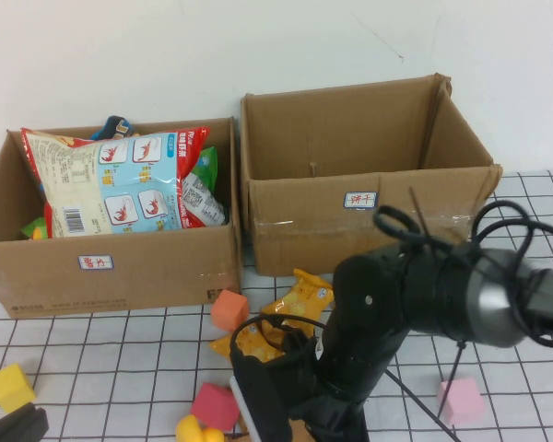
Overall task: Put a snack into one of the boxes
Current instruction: Pick up the biscuit
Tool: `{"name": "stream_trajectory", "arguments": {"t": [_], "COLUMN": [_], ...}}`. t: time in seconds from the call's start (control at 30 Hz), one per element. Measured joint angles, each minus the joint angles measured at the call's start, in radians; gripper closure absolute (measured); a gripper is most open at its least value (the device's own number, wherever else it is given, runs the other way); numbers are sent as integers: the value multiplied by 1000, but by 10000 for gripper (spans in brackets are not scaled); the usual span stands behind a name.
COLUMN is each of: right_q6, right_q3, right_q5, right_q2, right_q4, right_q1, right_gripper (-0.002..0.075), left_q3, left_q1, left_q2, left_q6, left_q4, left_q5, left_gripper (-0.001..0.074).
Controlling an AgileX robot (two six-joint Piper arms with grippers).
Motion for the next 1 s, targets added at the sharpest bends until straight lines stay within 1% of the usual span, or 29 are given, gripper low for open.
{"name": "stream_trajectory", "arguments": {"t": [0.37,0.57,0.8,0.9,1.0], "right_q6": [67,114,119,122,122], "right_q3": [-5,-46,-53,-55,-55], "right_q5": [-90,-88,-23,-10,-10], "right_q2": [79,113,135,135,135], "right_q4": [-22,-70,-85,-96,-101], "right_q1": [0,0,1,6,15], "right_gripper": [136,136,137,156,192], "left_q3": [0,0,0,0,0], "left_q1": [0,0,0,0,0], "left_q2": [0,0,0,0,0], "left_q6": [51,61,66,66,66], "left_q4": [0,0,0,0,0], "left_q5": [-2,-2,-2,-2,-2], "left_gripper": [737,737,737,737,737]}}
